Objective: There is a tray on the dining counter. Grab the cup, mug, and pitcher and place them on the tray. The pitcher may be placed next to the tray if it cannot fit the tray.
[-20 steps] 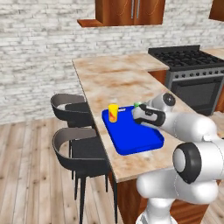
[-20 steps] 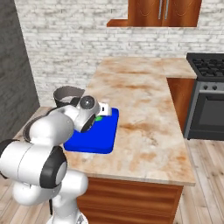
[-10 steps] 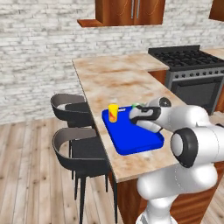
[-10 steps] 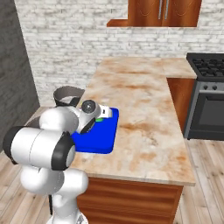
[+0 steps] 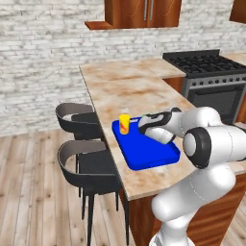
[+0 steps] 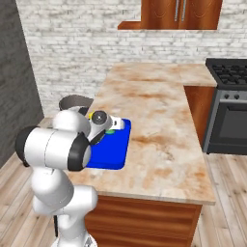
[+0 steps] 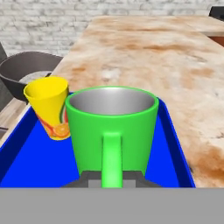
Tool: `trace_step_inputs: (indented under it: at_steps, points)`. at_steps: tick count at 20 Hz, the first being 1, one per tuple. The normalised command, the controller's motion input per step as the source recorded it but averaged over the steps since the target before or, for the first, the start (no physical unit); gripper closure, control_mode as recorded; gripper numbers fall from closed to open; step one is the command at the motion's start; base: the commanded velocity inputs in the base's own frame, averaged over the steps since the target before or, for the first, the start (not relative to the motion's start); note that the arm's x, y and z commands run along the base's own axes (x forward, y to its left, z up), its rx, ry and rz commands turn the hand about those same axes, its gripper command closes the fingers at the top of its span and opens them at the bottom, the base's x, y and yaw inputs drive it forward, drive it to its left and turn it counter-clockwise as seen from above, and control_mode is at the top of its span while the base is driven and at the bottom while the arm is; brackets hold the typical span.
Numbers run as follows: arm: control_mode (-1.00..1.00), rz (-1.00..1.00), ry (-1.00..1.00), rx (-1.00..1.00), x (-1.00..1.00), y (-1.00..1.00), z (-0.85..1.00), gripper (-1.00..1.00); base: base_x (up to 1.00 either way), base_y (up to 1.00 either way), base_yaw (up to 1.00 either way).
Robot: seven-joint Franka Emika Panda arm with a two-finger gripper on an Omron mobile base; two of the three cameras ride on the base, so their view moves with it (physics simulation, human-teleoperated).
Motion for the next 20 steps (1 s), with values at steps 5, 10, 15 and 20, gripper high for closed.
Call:
trace_step_inputs:
  at_steps: [5, 10, 15, 20]
  points:
    - [-1.0, 0.0, 0.0, 0.0, 0.0, 0.0, -0.1, 1.0, 0.0, 0.0, 0.0]
    - [-1.0, 0.0, 0.0, 0.0, 0.0, 0.0, -0.12, 1.0, 0.0, 0.0, 0.0]
    - [-1.0, 0.0, 0.0, 0.0, 0.06, 0.0, -0.08, 1.0, 0.0, 0.0, 0.0]
    - [-1.0, 0.0, -0.05, 0.0, 0.09, 0.0, -0.06, 1.0, 0.0, 0.0, 0.0]
